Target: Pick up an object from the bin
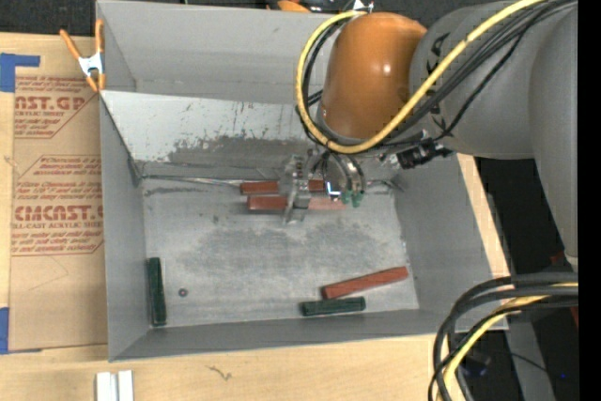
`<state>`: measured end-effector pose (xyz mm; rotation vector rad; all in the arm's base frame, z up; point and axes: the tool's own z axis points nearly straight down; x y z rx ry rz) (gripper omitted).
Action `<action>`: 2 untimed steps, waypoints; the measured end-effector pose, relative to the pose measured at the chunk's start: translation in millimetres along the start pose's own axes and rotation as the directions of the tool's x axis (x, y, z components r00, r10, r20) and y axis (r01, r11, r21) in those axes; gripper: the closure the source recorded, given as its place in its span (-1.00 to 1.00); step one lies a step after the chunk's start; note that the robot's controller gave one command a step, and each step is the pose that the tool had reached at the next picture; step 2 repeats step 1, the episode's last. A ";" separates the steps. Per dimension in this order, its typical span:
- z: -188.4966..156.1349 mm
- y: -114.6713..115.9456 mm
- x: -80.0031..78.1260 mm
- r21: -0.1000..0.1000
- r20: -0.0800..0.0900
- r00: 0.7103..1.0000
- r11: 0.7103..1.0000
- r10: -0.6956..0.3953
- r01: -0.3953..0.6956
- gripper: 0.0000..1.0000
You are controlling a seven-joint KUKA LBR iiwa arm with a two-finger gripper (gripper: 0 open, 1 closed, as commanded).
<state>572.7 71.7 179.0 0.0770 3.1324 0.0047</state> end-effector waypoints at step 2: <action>-9.8 1.2 -0.8 0.001 -0.005 1.000 1.000 -0.001 0.001 1.00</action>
Offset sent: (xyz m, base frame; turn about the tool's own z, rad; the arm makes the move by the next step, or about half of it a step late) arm 0.0001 0.0000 0.0094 0.0000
